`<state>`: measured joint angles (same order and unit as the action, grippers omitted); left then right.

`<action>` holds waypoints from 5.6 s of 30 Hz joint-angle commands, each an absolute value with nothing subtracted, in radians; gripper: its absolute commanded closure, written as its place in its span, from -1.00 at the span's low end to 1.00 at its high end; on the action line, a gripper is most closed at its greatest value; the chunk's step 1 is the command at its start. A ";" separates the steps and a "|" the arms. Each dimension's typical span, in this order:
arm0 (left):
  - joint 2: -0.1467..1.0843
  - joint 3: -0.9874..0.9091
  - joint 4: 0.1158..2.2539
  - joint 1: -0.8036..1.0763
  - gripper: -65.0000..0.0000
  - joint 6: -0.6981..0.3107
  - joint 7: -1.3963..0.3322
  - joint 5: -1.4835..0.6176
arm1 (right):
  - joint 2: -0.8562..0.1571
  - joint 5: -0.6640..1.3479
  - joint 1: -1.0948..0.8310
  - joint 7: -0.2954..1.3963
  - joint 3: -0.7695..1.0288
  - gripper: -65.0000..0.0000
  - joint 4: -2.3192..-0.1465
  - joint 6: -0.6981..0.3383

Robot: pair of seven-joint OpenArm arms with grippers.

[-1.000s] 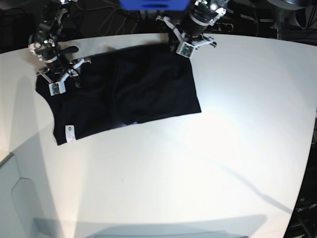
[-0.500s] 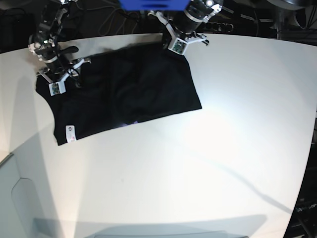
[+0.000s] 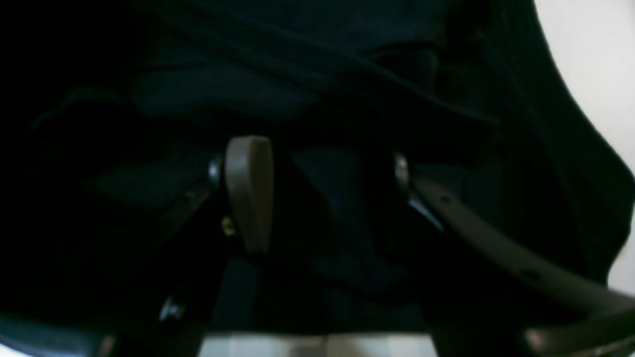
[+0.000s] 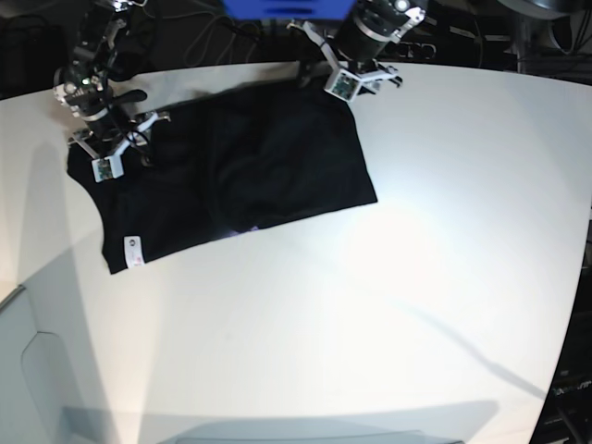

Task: Fold the T-shirt properly
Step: 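Release the fold and smooth the folded edge with the left gripper, then press both grippers onto the folded shirt to flatten it, then grasp the shirt with the right gripper and fold it over toward the left gripper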

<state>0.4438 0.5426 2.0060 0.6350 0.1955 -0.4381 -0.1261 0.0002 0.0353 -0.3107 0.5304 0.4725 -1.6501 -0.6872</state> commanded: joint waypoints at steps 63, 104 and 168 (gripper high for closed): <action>0.467 0.317 1.773 0.278 -0.41 0.173 -0.275 -0.521 | 0.048 -0.001 -0.170 0.611 0.627 -0.06 -1.710 -0.698; 0.447 0.005 1.802 0.381 -0.41 0.174 -0.278 -0.665 | 0.042 0.005 -0.189 0.611 0.539 1.00 -1.860 -0.698; 0.410 -0.332 1.653 0.390 -0.41 0.174 -0.280 -0.676 | 0.151 0.007 0.010 0.602 -0.466 0.24 -1.721 -0.698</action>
<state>0.3962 -0.3225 1.6329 0.3935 0.1776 -0.3016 -0.6785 0.1360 -0.0151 -0.0017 0.6292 -0.4641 -1.7020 -0.6918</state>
